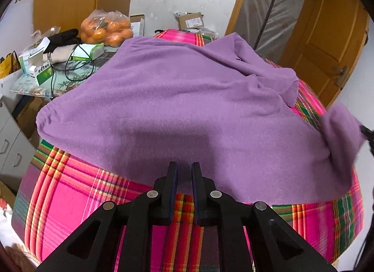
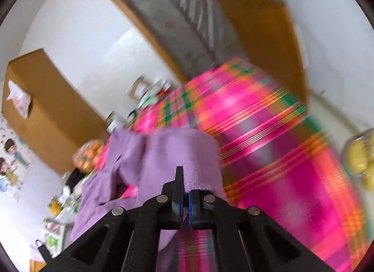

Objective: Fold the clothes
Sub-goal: 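Lay the garment flat on the bed and open both grippers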

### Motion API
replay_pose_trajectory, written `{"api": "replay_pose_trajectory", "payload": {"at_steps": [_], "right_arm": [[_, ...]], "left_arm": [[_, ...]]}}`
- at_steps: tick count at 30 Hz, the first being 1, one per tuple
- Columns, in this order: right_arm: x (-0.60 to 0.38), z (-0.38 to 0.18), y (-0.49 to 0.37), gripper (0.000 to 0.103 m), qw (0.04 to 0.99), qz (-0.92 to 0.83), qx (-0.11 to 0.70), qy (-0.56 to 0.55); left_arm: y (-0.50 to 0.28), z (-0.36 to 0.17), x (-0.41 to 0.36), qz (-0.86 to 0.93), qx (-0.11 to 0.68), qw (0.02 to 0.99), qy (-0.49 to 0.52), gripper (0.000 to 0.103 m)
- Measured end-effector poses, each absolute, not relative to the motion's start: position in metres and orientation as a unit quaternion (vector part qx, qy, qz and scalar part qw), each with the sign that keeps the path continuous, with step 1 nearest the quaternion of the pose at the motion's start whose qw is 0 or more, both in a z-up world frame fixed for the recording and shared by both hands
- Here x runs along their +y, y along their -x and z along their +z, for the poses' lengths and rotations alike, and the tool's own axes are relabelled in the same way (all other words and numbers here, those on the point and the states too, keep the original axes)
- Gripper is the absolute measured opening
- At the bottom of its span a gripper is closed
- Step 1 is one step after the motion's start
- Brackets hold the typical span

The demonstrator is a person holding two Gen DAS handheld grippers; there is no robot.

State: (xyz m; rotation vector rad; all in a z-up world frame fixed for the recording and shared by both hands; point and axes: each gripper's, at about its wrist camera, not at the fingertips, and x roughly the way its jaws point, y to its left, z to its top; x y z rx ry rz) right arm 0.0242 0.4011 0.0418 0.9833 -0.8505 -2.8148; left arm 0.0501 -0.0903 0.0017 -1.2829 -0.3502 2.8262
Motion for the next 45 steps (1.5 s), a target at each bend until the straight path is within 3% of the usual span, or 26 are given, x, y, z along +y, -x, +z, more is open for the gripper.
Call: {"api": "replay_pose_trajectory", "payload": {"at_steps": [6,11,12,16,21,22,23,24,25,31,36,39,42,45], "right_arm": [[0.452,0.065,-0.074,0.003,-0.062,-0.925,-0.263,-0.269],[0.477,0.028,-0.074,0.005,-0.073,-0.897,-0.292,-0.323],[0.482,0.017,-0.073,0.007,-0.072,-0.886,-0.312,-0.334],[0.505,-0.017,-0.083,0.035,-0.066,-0.843,-0.409,-0.345],[0.529,-0.038,-0.086,0.036,-0.087,-0.808,-0.474,-0.339],[0.531,-0.038,-0.082,0.032,-0.091,-0.81,-0.466,-0.343],[0.532,-0.038,-0.077,0.016,-0.095,-0.813,-0.459,-0.347],[0.532,-0.035,-0.073,0.007,-0.097,-0.819,-0.447,-0.348],[0.528,-0.025,-0.069,0.005,-0.093,-0.833,-0.423,-0.345],[0.492,0.045,-0.07,0.006,-0.101,-0.923,-0.233,-0.291],[0.532,-0.009,-0.084,0.016,-0.206,-0.856,-0.292,-0.374],[0.552,-0.025,-0.112,0.021,-0.252,-0.831,-0.33,-0.37],[0.558,-0.015,-0.135,0.024,-0.272,-0.843,-0.32,-0.336],[0.514,0.005,-0.124,0.025,-0.207,-0.891,-0.241,-0.323]], "left_arm": [[-0.05,0.002,-0.087,0.905,-0.109,0.003,0.412,0.012],[-0.049,0.002,-0.086,0.904,-0.11,-0.001,0.414,0.012],[-0.049,0.002,-0.086,0.903,-0.112,-0.001,0.414,0.012],[-0.048,0.003,-0.086,0.903,-0.112,-0.003,0.416,0.012],[-0.046,0.003,-0.085,0.902,-0.115,-0.005,0.417,0.012],[-0.045,0.003,-0.085,0.901,-0.117,-0.006,0.418,0.012],[-0.045,0.003,-0.085,0.9,-0.119,-0.005,0.418,0.012],[-0.044,0.004,-0.085,0.9,-0.122,-0.004,0.419,0.012],[-0.044,0.004,-0.084,0.899,-0.125,-0.004,0.419,0.012],[-0.043,0.003,-0.079,0.9,-0.122,0.0,0.418,0.012],[-0.046,0.002,-0.083,0.9,-0.129,0.004,0.416,0.012],[-0.047,0.003,-0.086,0.9,-0.131,0.004,0.417,0.012],[-0.049,0.004,-0.088,0.9,-0.131,0.001,0.415,0.012],[-0.052,0.004,-0.091,0.901,-0.136,-0.003,0.411,0.012]]}}
